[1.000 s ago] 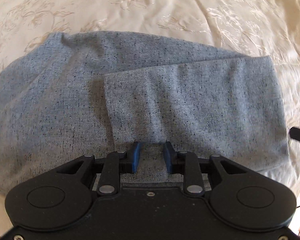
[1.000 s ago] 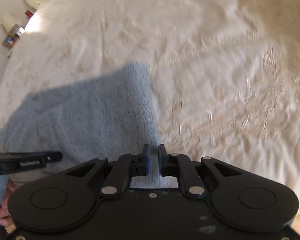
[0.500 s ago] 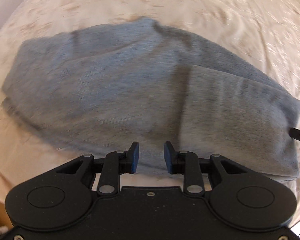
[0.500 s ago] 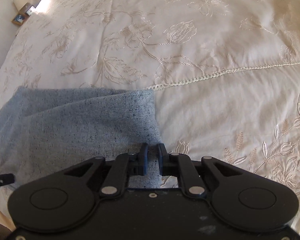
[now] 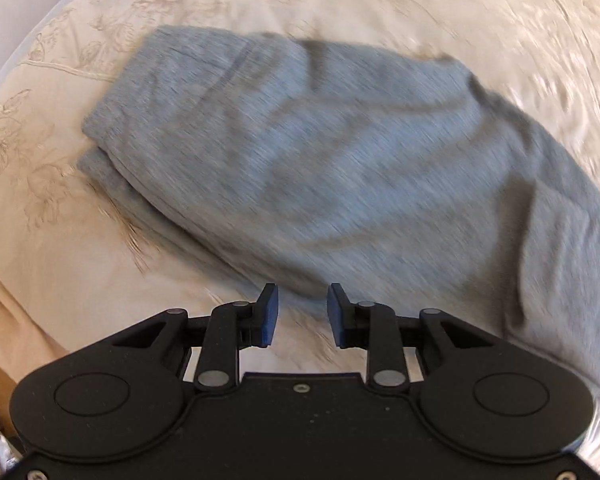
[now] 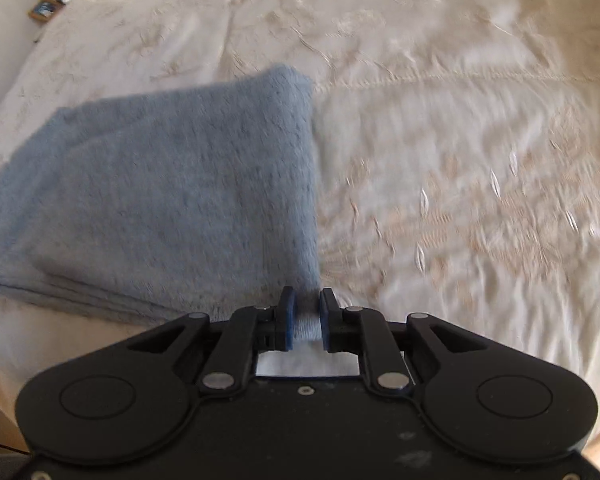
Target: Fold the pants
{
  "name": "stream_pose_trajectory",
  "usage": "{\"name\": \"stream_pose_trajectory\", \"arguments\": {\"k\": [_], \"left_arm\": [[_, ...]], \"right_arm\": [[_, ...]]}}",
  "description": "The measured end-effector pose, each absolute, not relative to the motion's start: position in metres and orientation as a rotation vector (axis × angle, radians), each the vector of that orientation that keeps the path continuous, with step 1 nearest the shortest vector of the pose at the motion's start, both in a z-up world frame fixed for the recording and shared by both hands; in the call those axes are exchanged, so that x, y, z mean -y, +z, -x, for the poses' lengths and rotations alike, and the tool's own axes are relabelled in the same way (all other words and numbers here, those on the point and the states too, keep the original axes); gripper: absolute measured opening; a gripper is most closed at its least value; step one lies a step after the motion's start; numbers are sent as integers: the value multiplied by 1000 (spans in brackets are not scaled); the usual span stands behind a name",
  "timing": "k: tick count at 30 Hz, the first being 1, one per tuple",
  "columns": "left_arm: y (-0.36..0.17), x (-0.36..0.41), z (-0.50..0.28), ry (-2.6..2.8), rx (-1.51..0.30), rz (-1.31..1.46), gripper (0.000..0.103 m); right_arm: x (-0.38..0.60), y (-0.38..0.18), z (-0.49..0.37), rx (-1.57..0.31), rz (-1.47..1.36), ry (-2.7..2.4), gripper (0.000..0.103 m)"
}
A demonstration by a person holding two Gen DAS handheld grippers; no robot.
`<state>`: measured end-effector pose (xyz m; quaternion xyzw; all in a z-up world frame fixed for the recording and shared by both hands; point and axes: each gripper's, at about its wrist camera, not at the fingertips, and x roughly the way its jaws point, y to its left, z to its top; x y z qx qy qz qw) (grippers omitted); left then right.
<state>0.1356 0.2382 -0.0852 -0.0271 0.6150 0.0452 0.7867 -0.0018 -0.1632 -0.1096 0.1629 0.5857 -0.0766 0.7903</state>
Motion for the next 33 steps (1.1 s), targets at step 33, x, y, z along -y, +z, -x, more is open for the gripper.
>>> {"name": "stream_pose_trajectory", "arguments": {"k": [33], "left_arm": [[-131,-441,-204,-14,-1314,444,52]], "right_arm": [[-9,-21,-25,-1087,-421,-286,17]]}}
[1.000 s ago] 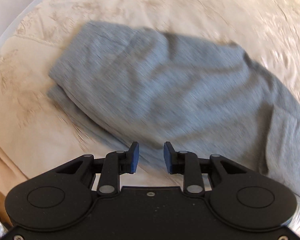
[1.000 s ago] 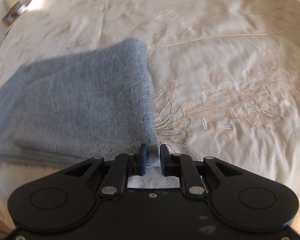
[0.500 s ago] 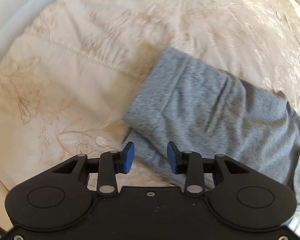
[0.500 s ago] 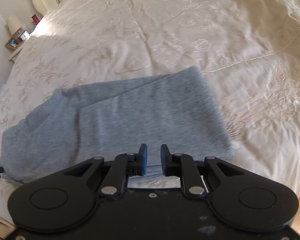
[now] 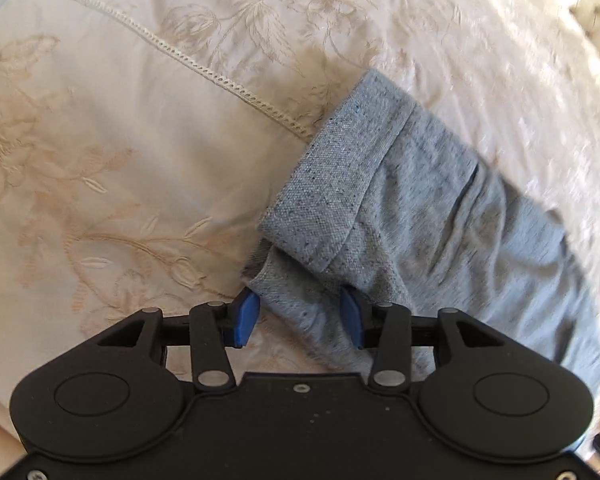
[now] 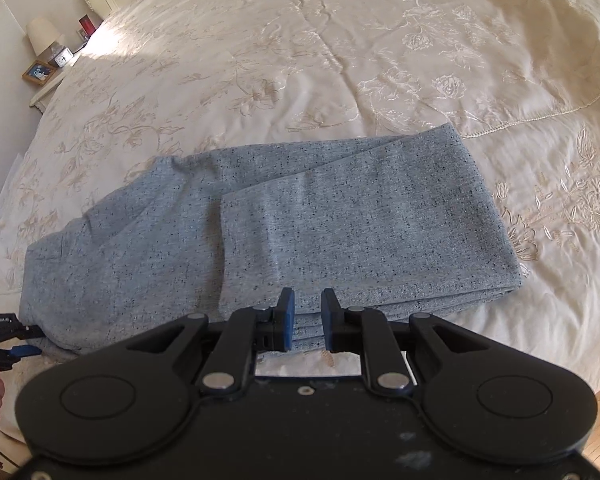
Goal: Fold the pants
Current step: 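Move the left tool to the pants cuff and close on it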
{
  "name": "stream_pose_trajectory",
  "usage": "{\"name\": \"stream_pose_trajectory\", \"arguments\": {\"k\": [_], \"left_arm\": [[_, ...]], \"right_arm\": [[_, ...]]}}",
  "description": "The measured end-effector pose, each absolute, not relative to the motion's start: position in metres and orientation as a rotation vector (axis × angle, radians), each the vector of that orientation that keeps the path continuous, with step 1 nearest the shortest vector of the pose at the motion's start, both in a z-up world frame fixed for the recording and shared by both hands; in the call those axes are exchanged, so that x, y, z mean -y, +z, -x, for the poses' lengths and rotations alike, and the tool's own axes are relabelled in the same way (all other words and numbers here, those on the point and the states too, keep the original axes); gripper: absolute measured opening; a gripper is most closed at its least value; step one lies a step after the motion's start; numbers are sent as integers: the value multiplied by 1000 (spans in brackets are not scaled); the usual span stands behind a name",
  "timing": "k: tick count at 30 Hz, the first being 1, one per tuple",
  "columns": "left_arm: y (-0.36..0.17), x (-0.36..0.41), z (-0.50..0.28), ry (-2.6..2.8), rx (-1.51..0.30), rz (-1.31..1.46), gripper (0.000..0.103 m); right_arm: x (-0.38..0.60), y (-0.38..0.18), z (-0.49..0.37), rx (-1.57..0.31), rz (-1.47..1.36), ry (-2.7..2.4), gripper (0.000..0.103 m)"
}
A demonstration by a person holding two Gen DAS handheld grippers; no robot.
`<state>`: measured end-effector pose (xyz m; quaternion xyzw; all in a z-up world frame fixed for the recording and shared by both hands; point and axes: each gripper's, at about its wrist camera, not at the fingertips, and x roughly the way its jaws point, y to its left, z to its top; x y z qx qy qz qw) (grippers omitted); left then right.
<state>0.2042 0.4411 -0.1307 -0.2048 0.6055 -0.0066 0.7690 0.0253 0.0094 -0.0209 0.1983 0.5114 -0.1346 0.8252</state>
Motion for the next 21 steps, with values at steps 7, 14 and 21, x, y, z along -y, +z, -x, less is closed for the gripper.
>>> {"name": "stream_pose_trajectory", "arguments": {"k": [7,14,21], "left_arm": [[-128,-455,-189,-126,-1277,525,52],[-103,-446,-190,-86,-1175,430,52],[-117,-442,-220,11,-1235,321,58]], "right_arm": [[-13,-13,-26,-1073,-428,-281,17],[-17,-10,-26,-1074,-429,-275,17],[-28,-9,-29,-1075,-421,-253,17]]}}
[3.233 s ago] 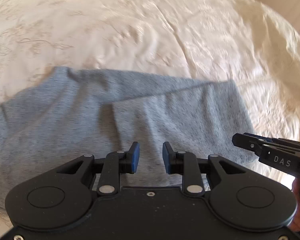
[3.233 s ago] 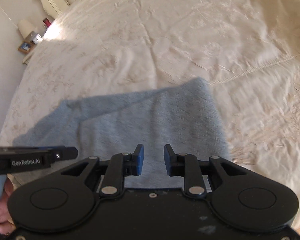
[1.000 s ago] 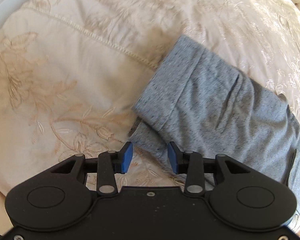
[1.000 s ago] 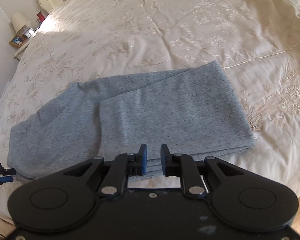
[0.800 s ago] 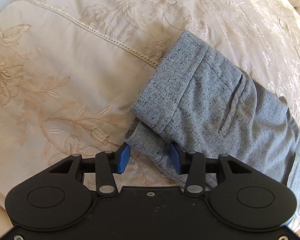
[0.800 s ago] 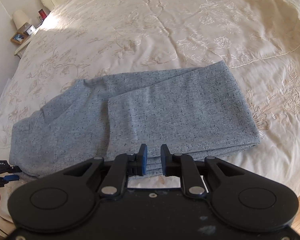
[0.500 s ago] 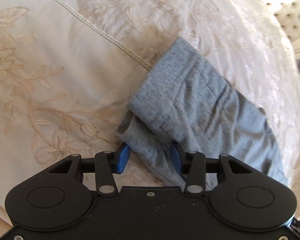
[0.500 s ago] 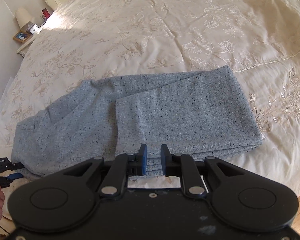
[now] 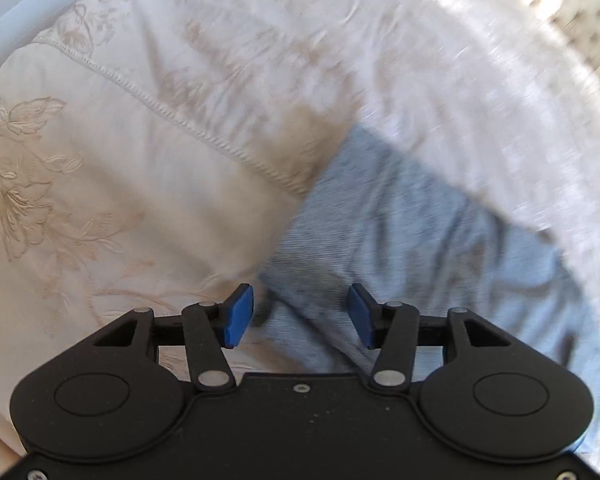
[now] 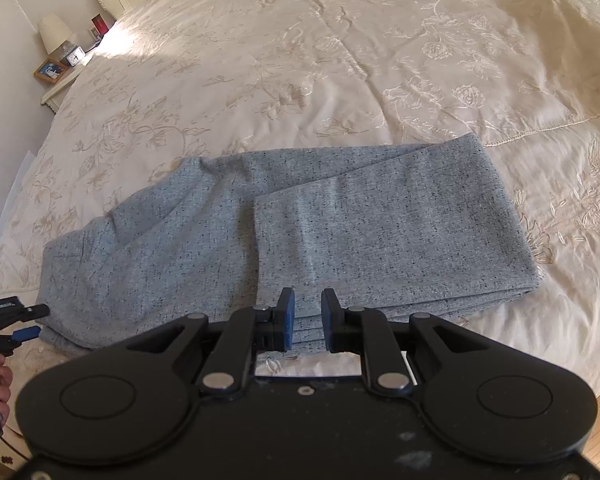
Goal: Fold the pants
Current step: 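Move the left tool to the pants cuff and close on it, then lift the cuff with the left tool, fold it over, and release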
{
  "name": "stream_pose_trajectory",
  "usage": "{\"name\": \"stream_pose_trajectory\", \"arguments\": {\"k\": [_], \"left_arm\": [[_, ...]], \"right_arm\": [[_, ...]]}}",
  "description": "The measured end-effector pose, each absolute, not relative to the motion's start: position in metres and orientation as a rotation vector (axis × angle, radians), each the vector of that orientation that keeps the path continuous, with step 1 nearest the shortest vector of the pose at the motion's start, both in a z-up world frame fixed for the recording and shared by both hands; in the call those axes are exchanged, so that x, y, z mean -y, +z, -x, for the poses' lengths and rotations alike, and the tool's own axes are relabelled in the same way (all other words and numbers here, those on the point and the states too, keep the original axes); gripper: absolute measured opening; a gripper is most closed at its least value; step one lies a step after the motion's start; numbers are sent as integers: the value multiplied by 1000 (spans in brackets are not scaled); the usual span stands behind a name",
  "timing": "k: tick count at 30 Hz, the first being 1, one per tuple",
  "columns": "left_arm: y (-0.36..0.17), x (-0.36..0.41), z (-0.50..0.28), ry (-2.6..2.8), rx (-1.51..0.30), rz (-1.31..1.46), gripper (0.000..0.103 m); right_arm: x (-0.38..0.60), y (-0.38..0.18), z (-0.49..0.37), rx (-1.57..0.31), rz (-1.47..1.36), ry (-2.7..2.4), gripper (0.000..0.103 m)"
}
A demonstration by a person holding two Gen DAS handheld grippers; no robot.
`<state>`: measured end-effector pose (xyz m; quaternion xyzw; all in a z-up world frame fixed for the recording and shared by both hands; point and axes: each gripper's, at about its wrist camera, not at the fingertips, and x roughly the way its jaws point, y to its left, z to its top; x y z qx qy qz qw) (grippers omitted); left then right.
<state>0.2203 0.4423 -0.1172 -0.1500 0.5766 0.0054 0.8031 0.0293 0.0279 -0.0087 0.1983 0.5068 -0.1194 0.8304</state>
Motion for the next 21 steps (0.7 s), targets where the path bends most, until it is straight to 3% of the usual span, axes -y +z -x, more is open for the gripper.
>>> {"name": "stream_pose_trajectory", "arguments": {"k": [5,7,9,11,13,14,17,21], "left_arm": [[-135,-447,-224,50,-1277,374,64],[-142,-450,-225,60,-1283,420,69],[-149,-452,-226,40,-1293,476,81],[-153,-449,-229,-10,-1317,496,84],[-150,-441,-230,-30,-1314,452,67],[-147,-438,-230,-61,-1305,455,49],[-129,-428,-226,-15,-1281,411,27],[-84,-394,-208,-24,-1162,246,21]], "right_arm": [[-32,-8,-30,-1076,-420,-249,18],[-32,-9,-30,-1079,-428,-250,17],[-32,-9,-30,-1080,-438,-251,17],[-31,-9,-30,-1081,-449,-247,17],[-30,-10,-31,-1081,-453,-237,17],[-30,-10,-32,-1081,-451,-230,18],[-27,-12,-34,-1081,-453,-204,17],[-16,-14,-36,-1076,-464,-170,17]]}}
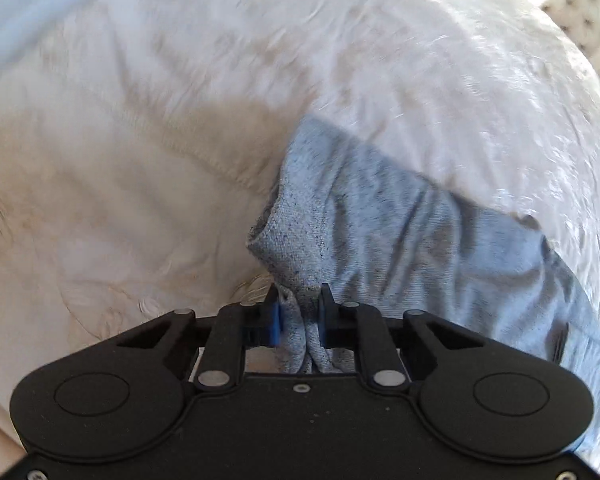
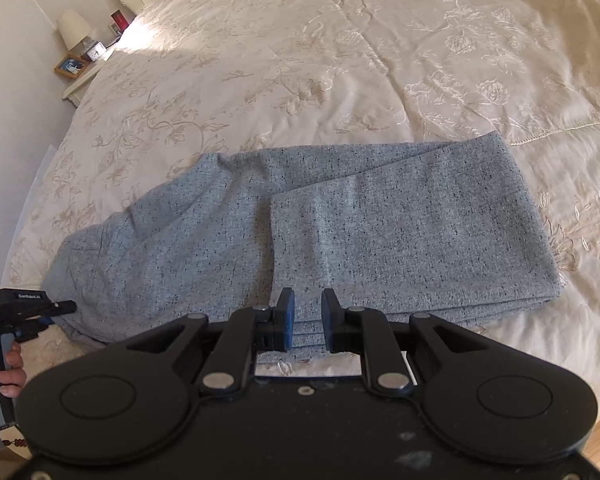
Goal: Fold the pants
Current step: 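Lift the cuff with the left tool, fold it over, and release, then pinch the folded pants edge with the right tool and straighten it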
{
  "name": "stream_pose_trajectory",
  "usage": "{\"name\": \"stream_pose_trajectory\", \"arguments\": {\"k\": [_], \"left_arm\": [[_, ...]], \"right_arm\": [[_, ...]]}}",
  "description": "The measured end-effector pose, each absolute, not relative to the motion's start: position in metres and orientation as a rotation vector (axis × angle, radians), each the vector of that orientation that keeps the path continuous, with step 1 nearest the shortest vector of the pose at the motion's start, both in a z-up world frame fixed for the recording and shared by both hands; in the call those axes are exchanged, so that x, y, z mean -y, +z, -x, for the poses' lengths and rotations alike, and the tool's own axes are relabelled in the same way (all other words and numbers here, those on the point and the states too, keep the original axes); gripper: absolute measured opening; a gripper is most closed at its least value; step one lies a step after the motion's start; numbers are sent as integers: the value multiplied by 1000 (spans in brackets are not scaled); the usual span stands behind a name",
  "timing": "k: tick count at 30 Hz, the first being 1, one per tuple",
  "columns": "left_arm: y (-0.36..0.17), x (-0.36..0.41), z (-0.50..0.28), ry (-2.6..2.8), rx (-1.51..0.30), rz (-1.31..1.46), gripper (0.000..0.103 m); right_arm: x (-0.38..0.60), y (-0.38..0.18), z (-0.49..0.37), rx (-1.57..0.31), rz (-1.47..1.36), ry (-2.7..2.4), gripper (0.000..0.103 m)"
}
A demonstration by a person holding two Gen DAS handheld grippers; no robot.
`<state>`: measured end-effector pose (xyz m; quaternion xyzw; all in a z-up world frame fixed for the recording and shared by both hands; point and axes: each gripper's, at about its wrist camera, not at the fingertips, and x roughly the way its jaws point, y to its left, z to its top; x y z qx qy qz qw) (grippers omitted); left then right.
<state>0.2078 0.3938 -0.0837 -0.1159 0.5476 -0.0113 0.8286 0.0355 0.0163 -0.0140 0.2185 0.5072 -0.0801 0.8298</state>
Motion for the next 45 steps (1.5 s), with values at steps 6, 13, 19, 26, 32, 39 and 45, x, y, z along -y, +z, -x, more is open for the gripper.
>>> {"name": "stream_pose_trajectory", "arguments": {"k": [6,13,19,26,32,39,45], "left_arm": [[-7,-317,-180,-88,-991,71,20],[32,-184,-145,-220,-892,-55,20],[-17,-71,-121,-374,-996,-136,20],[-70,-16,-96,-447,-1179,-210,28],[-33,-43,-90,-466,-1138,-139,32],[-47,-101,-132,-260,-1155,-143,30],[-104,-68,-162,-388,-1303,-180,39]], "right_arm": [[21,-22,-33,-1082,-489,-102,17],[100,-26,-20,-1070,-525,-75,18],[164,-32,-7,-1084,-536,-88,18],[195,-41,-11,-1110,-545,-54,18],[185,-47,-33,-1114,-570,3,23],[150,-47,-58,-1117,-563,24,34],[121,-53,-72,-1145,-520,-1,36]]}}
